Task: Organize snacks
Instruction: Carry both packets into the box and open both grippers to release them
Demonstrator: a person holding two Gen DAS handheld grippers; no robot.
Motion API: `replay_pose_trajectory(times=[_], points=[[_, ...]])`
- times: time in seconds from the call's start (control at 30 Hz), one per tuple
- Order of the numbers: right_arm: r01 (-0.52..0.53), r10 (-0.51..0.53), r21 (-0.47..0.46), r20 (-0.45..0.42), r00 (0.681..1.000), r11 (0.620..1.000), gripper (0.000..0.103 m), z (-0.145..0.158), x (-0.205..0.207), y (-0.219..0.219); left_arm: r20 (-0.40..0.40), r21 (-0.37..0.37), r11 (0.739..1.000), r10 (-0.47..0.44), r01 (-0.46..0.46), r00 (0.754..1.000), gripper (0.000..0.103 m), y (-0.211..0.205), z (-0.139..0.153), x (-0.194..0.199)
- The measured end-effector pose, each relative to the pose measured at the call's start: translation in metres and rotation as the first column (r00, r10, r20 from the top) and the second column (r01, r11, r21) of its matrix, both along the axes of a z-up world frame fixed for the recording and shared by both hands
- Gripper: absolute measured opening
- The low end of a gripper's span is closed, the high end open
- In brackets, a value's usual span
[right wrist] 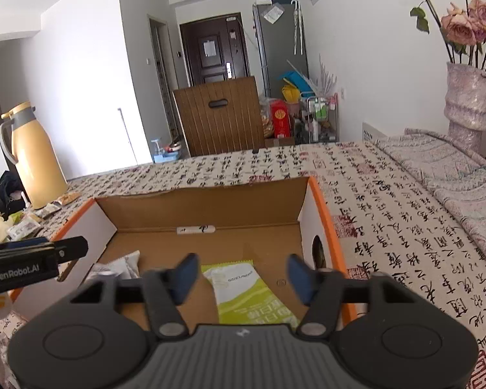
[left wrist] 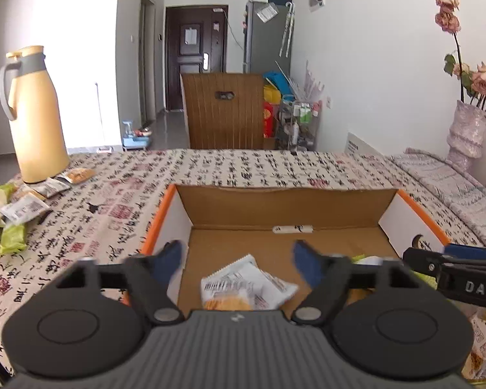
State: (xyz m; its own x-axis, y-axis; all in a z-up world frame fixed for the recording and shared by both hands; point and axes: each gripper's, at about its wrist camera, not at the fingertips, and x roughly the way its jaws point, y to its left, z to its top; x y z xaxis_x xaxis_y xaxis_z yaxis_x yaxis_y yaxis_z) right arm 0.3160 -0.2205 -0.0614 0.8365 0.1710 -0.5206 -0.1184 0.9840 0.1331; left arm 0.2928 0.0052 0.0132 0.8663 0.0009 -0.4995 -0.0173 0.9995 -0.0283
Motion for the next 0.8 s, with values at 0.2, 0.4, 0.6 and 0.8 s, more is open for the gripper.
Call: replay_pose_trajectory(times=[0.2, 0.4, 0.6, 0.8], points=[[0.020, -0.021, 0.024, 0.038, 0.999, 1.000, 0.102, 0.006, -0.005, -0.006, 0.035, -0.001, 1.000, 0.017, -0.017, 0.999, 0.103, 0.000, 0.007, -0.006], [0.025, -0.026, 0.016, 0.052, 0.998, 1.000, 0.103, 0.012, -0.009, -0.005, 0.046, -0.003, 1.000, 0.021, -0.021, 0.999, 0.103, -0.001, 0.014, -0.010], [0.024, -0.024, 0.007, 0.077, 0.997, 1.000, 0.103, 0.023, -0.020, -0.004, 0.062, 0.006, 1.000, 0.021, -0.022, 0.998, 0.103, -0.003, 0.024, -0.020], [0.018, -0.018, 0.003, 0.089, 0.996, 1.000, 0.103, 0.032, -0.040, -0.004, 0.073, 0.013, 1.000, 0.021, -0.023, 0.997, 0.103, -0.002, 0.034, -0.040]])
